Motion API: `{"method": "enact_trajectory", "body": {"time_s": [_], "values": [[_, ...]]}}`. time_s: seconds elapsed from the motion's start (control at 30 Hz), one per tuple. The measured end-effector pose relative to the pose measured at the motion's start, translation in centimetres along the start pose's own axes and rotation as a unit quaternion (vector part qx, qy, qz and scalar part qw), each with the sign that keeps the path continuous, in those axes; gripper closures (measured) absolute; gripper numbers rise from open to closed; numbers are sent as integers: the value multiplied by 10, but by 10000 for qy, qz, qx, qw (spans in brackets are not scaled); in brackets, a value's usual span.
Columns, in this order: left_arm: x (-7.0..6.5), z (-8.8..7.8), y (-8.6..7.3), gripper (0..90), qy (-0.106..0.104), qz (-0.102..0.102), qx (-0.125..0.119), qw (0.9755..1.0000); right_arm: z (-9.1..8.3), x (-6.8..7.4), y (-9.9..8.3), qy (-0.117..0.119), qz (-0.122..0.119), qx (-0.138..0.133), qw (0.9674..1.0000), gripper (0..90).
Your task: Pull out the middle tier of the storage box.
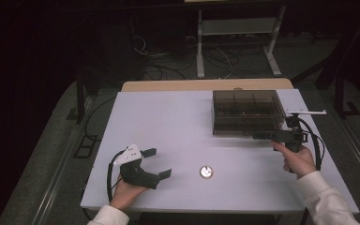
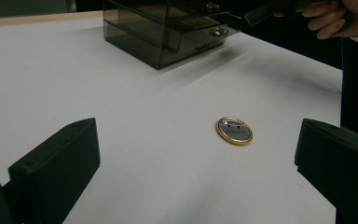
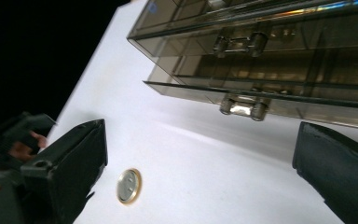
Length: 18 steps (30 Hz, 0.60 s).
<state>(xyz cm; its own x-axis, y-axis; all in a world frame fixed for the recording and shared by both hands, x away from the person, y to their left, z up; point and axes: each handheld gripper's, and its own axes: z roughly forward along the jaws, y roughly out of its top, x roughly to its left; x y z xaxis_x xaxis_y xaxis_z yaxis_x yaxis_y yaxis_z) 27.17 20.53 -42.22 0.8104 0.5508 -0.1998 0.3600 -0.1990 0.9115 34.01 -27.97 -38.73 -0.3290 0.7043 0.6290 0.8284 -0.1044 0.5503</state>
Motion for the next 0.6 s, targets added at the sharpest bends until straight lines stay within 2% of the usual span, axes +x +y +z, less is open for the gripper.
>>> {"method": "enact_trajectory", "body": {"time_s": [0.2,0.37,0.6], "values": [[2,-4,0,0,31,-29,-32,10000,0,2,6,80,-316,278,9991,25],[5,-6,0,0,67,-77,-68,9999,-2,6,13,134,-627,507,9967,25],[6,-7,-1,0,68,-99,-68,9999,-8,17,27,191,-1077,606,9922,25]]}}
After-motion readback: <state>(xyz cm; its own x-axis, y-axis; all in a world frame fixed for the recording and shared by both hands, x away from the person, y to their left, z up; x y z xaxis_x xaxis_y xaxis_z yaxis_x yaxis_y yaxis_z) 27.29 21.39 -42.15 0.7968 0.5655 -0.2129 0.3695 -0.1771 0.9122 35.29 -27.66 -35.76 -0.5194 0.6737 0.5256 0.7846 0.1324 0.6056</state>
